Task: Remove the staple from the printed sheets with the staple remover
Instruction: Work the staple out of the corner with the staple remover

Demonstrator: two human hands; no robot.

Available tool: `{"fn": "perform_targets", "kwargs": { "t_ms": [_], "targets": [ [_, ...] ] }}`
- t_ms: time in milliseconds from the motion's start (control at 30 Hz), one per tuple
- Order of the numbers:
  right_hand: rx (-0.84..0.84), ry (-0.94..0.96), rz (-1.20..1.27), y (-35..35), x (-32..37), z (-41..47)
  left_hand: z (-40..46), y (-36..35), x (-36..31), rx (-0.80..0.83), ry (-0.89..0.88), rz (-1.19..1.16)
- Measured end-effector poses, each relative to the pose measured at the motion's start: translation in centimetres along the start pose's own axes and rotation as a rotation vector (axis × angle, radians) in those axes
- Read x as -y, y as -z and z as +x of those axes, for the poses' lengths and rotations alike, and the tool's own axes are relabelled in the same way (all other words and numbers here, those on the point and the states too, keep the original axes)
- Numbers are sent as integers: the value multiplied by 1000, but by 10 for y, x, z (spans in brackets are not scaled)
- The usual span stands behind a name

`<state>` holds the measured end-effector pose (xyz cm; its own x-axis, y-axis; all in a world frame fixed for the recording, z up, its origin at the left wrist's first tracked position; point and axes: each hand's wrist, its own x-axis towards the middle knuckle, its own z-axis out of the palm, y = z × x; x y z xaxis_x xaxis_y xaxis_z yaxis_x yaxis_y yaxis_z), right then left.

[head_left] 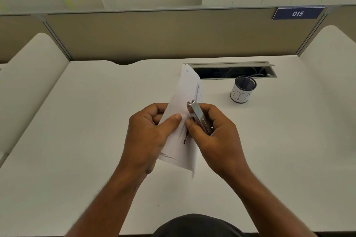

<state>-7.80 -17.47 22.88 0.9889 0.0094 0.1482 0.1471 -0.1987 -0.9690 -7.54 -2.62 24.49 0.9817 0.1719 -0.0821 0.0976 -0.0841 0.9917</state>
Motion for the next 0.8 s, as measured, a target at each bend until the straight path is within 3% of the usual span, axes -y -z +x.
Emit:
{"fn": "perform_targets", "kwargs": {
  "t_ms": [467,633,800],
  "targets": [
    [219,297,-488,12,5,18,2,0,0,-23,-26,145],
    [245,295,-501,12,3,18,3,-1,-1,-10,-32,157],
    [147,293,-369,10,3,14,3,-2,-3,6,-12,143]
  ]
}}
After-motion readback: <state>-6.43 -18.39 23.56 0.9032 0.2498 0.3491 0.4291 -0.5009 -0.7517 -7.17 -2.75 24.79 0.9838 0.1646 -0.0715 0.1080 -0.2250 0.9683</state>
